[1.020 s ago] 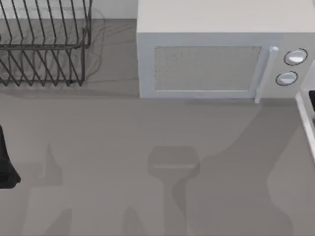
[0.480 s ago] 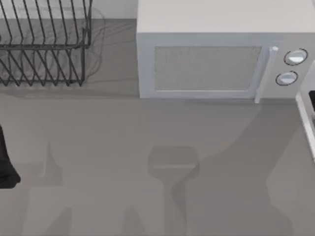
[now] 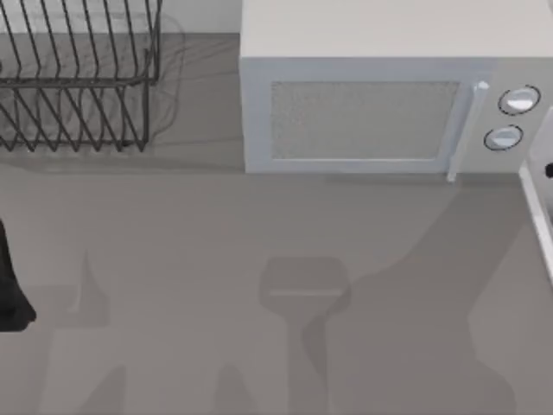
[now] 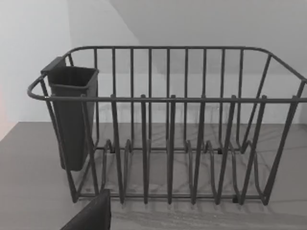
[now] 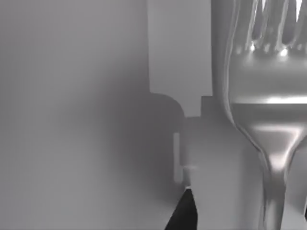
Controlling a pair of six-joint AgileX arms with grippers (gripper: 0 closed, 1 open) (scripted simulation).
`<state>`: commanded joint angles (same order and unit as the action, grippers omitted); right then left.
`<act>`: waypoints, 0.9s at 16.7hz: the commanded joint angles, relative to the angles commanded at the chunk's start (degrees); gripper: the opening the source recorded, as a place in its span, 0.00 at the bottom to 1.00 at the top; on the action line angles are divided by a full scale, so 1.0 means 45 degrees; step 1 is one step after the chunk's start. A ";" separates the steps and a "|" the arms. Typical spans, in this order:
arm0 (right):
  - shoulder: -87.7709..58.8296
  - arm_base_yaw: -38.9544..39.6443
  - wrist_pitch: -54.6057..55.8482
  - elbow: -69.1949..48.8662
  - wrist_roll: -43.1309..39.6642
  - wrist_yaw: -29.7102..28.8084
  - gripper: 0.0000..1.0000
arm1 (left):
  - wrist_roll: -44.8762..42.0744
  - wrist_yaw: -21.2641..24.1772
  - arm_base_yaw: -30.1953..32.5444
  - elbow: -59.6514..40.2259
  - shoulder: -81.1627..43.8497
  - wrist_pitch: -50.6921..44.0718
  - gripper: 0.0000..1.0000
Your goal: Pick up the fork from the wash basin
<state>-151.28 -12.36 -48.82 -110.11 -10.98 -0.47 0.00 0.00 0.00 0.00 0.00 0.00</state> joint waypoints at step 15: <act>0.0940 0.0022 -0.1661 -0.1370 0.0081 0.0121 0.00 | 0.0000 0.0000 0.0000 0.0000 0.0000 0.0000 1.00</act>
<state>-147.05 -12.26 -56.30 -116.27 -10.62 0.07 0.00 0.00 0.00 0.00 0.00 0.00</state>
